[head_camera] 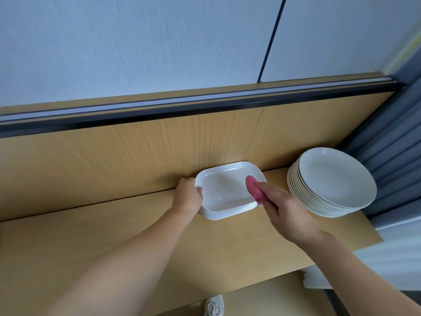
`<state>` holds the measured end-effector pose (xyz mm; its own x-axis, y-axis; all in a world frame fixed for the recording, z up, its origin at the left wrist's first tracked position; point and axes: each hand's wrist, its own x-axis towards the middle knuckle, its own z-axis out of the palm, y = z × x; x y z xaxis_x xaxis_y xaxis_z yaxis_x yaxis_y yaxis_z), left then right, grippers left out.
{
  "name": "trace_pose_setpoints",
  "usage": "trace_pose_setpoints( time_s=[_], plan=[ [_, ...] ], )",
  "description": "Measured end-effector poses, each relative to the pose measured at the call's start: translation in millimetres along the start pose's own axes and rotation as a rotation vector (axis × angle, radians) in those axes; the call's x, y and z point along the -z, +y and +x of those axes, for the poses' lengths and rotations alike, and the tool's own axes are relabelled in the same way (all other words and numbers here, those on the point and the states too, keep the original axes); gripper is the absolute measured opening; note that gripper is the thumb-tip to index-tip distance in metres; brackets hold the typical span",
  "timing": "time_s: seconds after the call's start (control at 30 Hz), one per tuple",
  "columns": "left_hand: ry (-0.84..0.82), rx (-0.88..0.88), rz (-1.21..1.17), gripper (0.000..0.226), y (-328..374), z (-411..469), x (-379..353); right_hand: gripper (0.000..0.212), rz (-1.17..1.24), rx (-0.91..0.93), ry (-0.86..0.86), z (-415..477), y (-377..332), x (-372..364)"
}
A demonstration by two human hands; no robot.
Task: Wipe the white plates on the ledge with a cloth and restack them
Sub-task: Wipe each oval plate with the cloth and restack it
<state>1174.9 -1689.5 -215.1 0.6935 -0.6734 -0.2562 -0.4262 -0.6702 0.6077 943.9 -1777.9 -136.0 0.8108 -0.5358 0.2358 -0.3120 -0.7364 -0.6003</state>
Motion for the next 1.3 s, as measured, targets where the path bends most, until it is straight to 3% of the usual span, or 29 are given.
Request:
trace_pose_setpoints(
  time_s=[0.6,1.03,1.3],
  plan=[
    [0.027,-0.019,-0.282,0.020,-26,-11,45,0.032,0.024,0.074,0.047,30,-23,0],
    [0.094,0.101,-0.348,0.024,-146,-59,115,0.032,0.103,0.180,-0.021,59,-103,-81],
    [0.064,0.187,-0.300,0.023,-213,-89,118,0.035,0.106,0.220,-0.071,51,-142,-134]
  ],
)
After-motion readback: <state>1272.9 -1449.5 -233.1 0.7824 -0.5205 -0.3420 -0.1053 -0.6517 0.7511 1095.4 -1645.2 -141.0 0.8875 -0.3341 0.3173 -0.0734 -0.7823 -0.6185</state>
